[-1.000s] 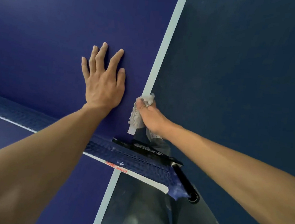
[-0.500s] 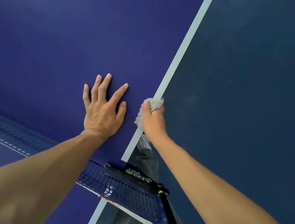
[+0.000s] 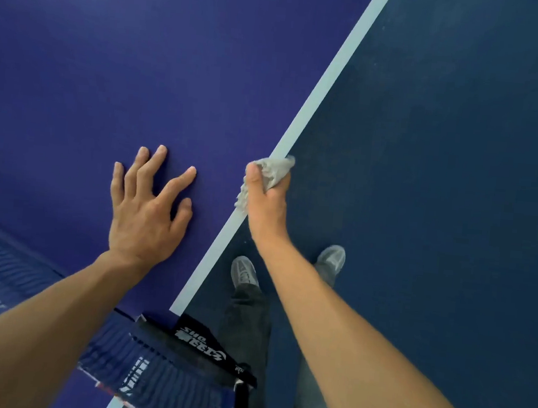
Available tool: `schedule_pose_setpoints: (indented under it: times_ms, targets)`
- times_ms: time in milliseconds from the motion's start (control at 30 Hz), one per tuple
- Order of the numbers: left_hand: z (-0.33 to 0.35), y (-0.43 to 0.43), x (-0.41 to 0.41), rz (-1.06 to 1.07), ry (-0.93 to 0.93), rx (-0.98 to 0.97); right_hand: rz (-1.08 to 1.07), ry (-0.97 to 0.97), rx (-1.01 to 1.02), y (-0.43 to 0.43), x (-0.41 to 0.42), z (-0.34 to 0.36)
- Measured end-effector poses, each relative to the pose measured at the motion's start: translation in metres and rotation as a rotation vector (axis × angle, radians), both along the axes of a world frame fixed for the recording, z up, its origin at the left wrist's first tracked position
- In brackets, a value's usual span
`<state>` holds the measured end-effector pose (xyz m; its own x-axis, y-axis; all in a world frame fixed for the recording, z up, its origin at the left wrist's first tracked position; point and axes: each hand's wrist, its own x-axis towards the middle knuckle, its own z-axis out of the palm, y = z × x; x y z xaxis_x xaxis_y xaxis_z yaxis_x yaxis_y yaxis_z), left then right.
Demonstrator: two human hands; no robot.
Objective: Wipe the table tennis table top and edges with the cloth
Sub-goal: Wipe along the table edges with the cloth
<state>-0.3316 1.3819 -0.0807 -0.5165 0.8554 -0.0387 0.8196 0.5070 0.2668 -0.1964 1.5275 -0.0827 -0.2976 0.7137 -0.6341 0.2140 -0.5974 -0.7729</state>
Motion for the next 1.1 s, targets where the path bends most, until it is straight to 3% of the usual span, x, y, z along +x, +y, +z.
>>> schedule_pose_setpoints:
  times_ms: [100,233,467,633,767,900,1100]
  targets:
    - [0.004,0.010,0.007,0.062,0.011,-0.014,0.002,0.077,-0.021,0.004,0.000,-0.008]
    - [0.014,0.040,0.016,0.107,0.106,0.046,-0.078,0.160,0.082,0.074,-0.011,-0.007]
    - [0.015,0.191,0.015,0.042,0.032,0.132,-0.167,0.129,0.110,0.239,-0.038,-0.011]
    - [0.017,0.336,-0.008,0.003,0.060,0.195,0.012,0.088,0.055,0.211,-0.020,-0.014]
    - [0.013,0.430,-0.033,-0.104,0.072,0.024,0.129,0.119,0.085,0.194,-0.001,-0.015]
    - [-0.003,0.448,-0.041,-0.071,-0.008,-0.005,0.124,0.153,0.077,0.245,-0.008,-0.025]
    - [-0.006,0.451,-0.042,-0.033,-0.009,0.036,-0.098,0.051,0.172,0.411,-0.050,-0.018]
